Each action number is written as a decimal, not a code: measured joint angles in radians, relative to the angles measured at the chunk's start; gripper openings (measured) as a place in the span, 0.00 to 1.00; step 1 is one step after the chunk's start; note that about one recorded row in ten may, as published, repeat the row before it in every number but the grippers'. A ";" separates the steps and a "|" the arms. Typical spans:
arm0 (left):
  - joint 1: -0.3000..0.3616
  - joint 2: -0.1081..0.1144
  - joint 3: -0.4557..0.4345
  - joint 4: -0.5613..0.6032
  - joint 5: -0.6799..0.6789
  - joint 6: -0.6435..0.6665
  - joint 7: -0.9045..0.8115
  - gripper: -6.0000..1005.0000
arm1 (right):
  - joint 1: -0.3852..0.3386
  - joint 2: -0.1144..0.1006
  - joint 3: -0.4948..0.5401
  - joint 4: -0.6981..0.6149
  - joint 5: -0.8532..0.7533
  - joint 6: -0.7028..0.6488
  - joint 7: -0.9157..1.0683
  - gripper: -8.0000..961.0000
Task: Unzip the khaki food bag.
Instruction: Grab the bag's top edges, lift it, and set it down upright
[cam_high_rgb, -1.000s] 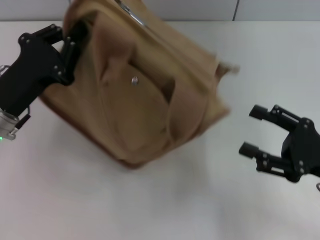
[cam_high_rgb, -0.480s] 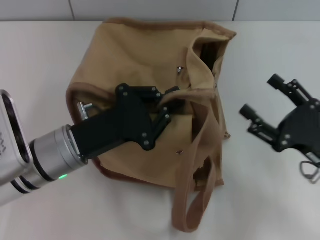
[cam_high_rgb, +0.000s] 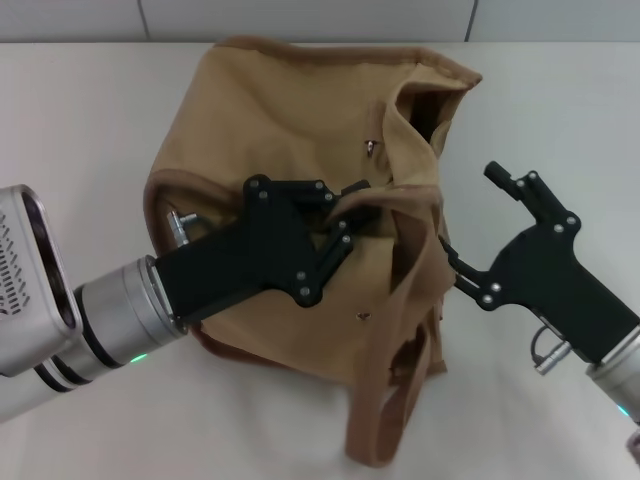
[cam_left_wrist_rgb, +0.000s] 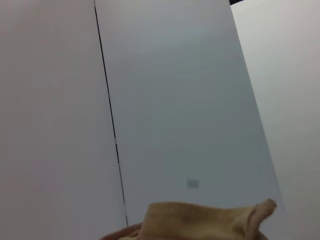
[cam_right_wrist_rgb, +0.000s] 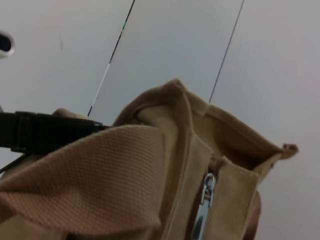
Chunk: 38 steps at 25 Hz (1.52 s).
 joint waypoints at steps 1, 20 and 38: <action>-0.001 0.000 0.001 -0.004 0.001 -0.003 0.000 0.08 | 0.003 0.000 0.006 0.012 0.000 0.003 -0.019 0.87; -0.001 0.000 -0.002 -0.026 0.004 -0.049 0.014 0.08 | -0.008 0.000 0.064 0.052 -0.009 -0.037 -0.051 0.87; -0.001 0.000 -0.007 -0.036 0.004 -0.076 0.014 0.08 | -0.015 0.000 0.044 0.048 -0.071 -0.062 -0.055 0.87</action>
